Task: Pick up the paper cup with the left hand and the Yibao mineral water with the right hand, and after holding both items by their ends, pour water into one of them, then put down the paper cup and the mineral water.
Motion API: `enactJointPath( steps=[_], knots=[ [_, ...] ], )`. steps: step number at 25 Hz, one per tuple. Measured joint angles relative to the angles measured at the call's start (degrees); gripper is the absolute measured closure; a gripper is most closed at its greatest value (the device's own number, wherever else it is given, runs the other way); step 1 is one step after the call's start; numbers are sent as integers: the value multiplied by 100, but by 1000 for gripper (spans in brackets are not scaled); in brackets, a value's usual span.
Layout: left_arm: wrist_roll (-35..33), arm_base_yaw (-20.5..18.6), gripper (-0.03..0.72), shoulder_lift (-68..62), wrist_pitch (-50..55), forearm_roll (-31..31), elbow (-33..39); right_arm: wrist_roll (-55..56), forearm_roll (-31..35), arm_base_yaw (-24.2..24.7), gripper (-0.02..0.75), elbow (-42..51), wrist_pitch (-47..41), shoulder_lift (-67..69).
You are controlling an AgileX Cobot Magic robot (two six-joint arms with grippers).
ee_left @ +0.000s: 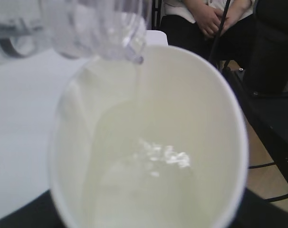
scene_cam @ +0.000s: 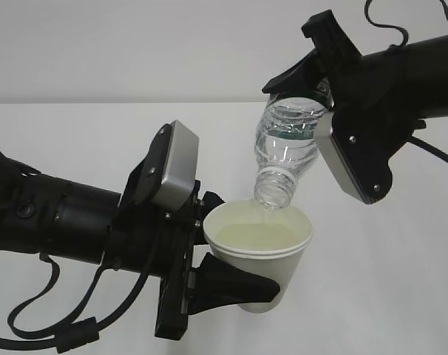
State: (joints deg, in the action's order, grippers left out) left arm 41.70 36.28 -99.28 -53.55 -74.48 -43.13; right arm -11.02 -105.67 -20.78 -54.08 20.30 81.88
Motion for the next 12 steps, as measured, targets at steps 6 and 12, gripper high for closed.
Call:
enactJointPath(
  steps=[6, 12],
  knots=[
    [0, 0, 281, 0, 0, 0, 0, -10, 0, 0, 311, -5, 0, 0],
    [0, 0, 281, 0, 0, 0, 0, -10, 0, 0, 311, -5, 0, -11]
  ],
)
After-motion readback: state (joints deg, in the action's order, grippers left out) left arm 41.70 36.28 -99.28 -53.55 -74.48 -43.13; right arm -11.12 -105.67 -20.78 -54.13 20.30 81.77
